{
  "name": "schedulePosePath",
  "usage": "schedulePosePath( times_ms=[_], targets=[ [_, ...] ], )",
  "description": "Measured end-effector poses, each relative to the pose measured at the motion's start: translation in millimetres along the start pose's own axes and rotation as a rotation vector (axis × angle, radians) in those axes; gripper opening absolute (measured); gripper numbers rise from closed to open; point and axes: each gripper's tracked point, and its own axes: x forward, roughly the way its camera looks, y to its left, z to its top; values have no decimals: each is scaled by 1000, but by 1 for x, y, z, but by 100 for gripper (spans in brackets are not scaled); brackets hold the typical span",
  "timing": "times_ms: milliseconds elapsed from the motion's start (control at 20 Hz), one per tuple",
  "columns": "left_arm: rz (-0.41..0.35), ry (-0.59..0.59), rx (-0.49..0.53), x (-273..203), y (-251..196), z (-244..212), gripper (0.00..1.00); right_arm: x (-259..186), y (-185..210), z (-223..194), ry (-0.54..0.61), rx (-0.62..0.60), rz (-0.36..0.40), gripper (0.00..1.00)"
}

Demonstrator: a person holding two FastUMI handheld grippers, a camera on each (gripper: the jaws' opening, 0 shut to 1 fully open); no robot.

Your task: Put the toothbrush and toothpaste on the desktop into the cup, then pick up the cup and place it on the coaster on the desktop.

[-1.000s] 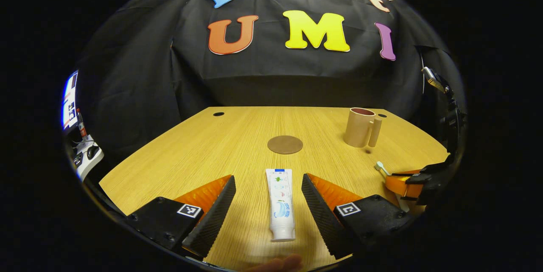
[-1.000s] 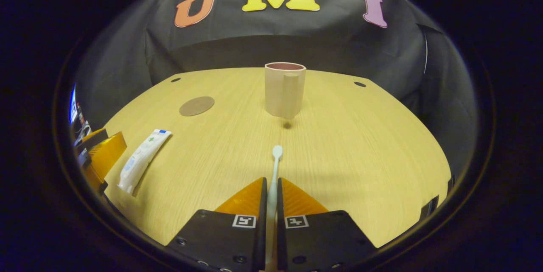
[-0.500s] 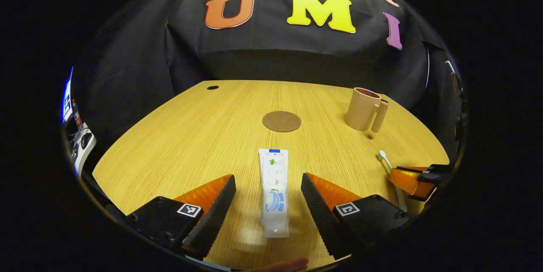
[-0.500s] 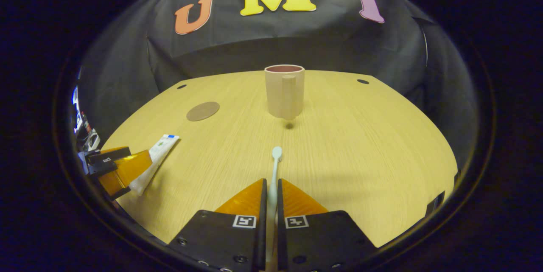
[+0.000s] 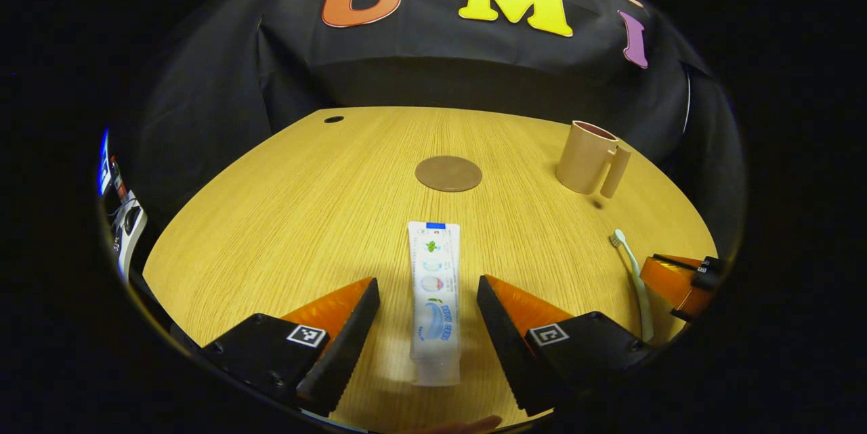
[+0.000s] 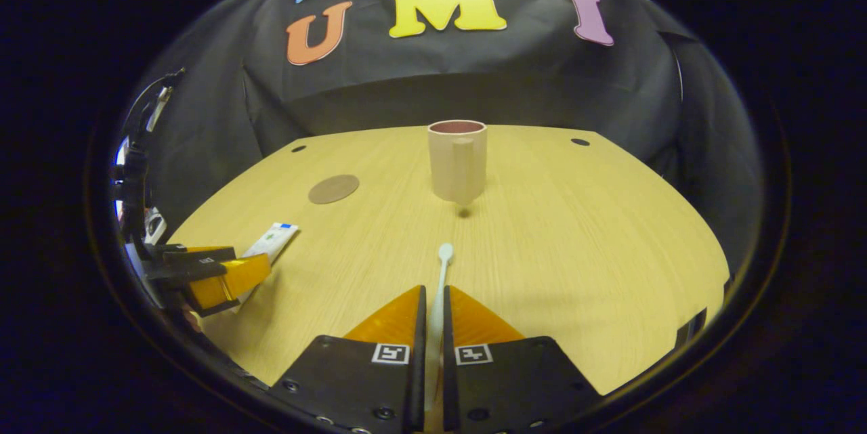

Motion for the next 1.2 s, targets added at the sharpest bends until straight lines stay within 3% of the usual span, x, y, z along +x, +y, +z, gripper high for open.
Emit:
schedulePosePath(
  times_ms=[150,300,350,450,500,550,700,750,850,1050,1200],
  targets=[
    [-1,16,5,2,0,-3,93,7,-4,0,-1,-13,-38,9],
    [-4,21,14,3,-3,-4,93,11,-4,-1,3,-25,-46,20],
    [-5,22,18,5,-5,-3,93,13,-2,-3,12,-39,-46,17],
    [-13,29,19,6,-8,-4,93,13,2,-3,25,-38,-35,22],
    [-16,39,17,7,-9,-6,99,15,3,-4,36,-38,-34,28],
    [-10,43,11,8,-8,-7,93,16,1,-7,46,-41,-41,31],
    [8,52,11,11,-4,-8,92,19,0,-10,83,-44,-43,31],
    [7,57,11,12,-5,-8,90,20,-1,-8,84,-21,-43,30],
    [13,70,20,11,-6,-9,88,20,1,-9,110,-15,-22,7],
    [15,87,33,13,-8,-8,86,20,0,-6,117,-8,1,0],
    [-8,86,54,15,-13,-8,82,17,0,-7,108,0,21,0]
  ],
)
